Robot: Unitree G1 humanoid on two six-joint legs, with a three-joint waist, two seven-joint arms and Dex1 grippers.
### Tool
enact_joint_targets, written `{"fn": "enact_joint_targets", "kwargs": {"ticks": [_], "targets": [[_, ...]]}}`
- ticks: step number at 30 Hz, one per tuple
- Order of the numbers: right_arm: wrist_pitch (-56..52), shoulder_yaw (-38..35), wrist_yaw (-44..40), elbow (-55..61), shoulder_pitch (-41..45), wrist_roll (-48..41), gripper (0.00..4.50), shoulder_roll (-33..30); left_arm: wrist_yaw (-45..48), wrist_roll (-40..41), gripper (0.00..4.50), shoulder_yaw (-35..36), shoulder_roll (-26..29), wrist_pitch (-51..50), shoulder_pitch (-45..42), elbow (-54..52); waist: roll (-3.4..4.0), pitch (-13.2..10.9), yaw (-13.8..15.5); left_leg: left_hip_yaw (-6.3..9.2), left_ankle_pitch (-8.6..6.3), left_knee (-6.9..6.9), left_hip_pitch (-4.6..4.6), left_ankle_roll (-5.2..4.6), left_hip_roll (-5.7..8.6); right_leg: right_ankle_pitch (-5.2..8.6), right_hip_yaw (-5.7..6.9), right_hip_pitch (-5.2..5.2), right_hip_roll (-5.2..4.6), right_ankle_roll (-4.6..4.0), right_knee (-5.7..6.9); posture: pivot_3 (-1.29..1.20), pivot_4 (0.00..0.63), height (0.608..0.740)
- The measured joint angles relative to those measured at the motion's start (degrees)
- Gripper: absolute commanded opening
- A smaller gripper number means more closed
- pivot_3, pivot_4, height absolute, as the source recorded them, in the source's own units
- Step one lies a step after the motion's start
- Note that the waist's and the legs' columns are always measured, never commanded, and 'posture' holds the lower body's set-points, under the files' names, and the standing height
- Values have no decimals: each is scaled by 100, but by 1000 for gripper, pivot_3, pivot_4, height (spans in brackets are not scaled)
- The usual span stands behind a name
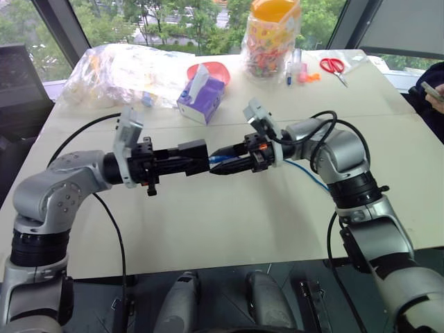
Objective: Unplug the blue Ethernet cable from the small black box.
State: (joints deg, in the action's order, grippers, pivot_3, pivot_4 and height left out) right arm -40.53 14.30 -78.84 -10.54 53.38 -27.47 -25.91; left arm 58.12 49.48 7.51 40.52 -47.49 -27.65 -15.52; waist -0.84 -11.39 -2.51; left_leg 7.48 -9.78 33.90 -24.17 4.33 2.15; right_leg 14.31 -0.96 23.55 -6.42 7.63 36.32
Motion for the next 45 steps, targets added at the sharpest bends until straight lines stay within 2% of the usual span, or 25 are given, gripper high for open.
{"fn": "enact_joint_targets", "kwargs": {"ticks": [11,15,16,30,31,32,36,45], "targets": [[-53,29,-141,-2,0,18,382,-1,70,-16,498,0,52,63,114,-114,0,0,0,0,0,0,0,0,0,0,0,0,0,0,0,0,150,726],[-105,21,-156,0,0,13,2457,-5,103,-25,498,0,84,66,188,-128,0,0,0,0,0,0,0,0,0,0,0,0,0,0,0,0,150,726],[-104,19,-133,0,0,19,2863,-5,105,-27,498,0,99,66,216,-127,0,0,0,0,0,0,0,0,0,0,0,0,0,0,0,0,150,726],[-305,18,-104,20,0,7,2863,-13,154,-74,498,0,106,81,216,-111,0,0,0,0,0,0,0,0,0,0,0,0,0,0,0,0,150,726],[-305,18,-106,20,0,7,2300,-13,156,-77,498,0,106,83,216,-111,0,0,0,0,0,0,0,0,0,0,0,0,0,0,0,0,150,726],[-305,18,-109,20,0,7,2006,-14,158,-80,498,0,106,85,216,-111,0,0,0,0,0,0,0,0,0,0,0,0,0,0,0,0,150,726],[-305,18,-130,20,0,11,32,-22,173,-109,498,1,106,113,218,-109,0,0,0,0,0,0,0,0,0,0,0,0,0,0,0,0,150,726],[-305,18,-150,17,1,10,32,-24,212,-127,498,0,105,182,239,-111,0,0,0,0,0,0,0,0,0,0,0,0,0,1,0,0,150,726]]}}
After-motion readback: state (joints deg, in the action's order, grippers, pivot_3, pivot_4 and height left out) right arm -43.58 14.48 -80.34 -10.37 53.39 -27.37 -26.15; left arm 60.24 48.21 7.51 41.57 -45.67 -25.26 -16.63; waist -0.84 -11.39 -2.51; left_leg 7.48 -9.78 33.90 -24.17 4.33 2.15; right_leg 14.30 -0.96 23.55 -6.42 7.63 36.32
